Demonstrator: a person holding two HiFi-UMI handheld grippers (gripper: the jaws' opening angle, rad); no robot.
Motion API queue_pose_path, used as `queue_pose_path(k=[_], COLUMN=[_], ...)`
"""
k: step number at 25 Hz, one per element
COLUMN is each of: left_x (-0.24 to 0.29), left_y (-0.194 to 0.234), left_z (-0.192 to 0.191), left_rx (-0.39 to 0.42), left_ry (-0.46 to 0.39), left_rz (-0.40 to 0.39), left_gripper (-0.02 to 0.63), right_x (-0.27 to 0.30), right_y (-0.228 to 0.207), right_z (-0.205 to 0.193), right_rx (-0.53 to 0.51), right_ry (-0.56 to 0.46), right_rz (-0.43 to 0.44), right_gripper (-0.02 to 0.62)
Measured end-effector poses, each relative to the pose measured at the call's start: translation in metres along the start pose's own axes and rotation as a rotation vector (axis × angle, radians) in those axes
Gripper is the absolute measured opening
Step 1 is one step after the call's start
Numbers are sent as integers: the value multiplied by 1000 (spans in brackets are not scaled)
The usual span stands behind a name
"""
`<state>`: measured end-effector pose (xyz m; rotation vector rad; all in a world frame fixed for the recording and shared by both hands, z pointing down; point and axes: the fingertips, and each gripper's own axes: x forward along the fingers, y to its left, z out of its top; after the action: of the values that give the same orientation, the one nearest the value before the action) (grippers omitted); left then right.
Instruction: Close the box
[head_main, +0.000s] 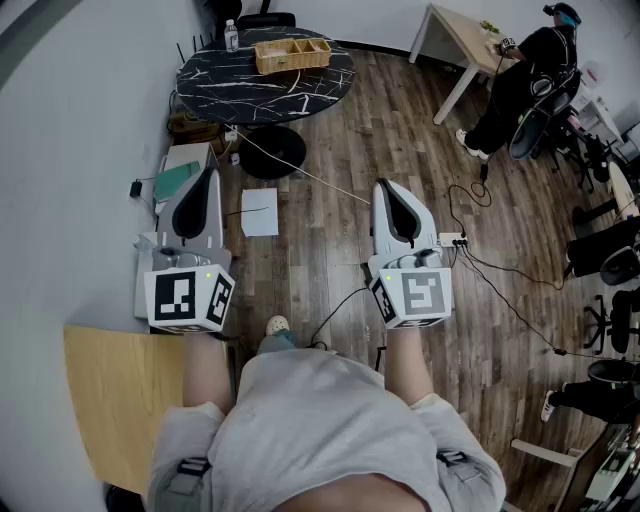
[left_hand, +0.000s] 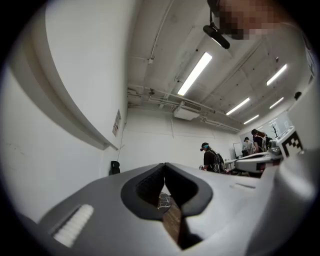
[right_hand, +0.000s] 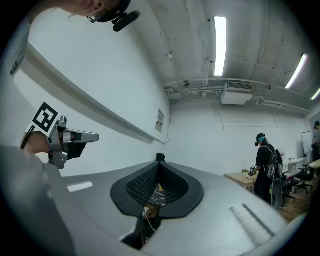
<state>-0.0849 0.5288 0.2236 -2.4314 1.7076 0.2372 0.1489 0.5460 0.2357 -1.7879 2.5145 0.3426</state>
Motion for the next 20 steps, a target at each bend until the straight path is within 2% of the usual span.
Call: queue_pose_path(k=[16, 20], left_x=[37, 49], left_y=[41, 56], left_z=[-10, -14], left_rx=[-2, -5], left_ry=[-6, -14], left_rz=[-54, -80], left_gripper=[58, 59], right_x=[47, 61], right_y=[18, 21], right_z=[-10, -6], right_rx=[-24, -26], right_ry=[22, -10], right_rz=[-37, -70], right_gripper=[5, 5])
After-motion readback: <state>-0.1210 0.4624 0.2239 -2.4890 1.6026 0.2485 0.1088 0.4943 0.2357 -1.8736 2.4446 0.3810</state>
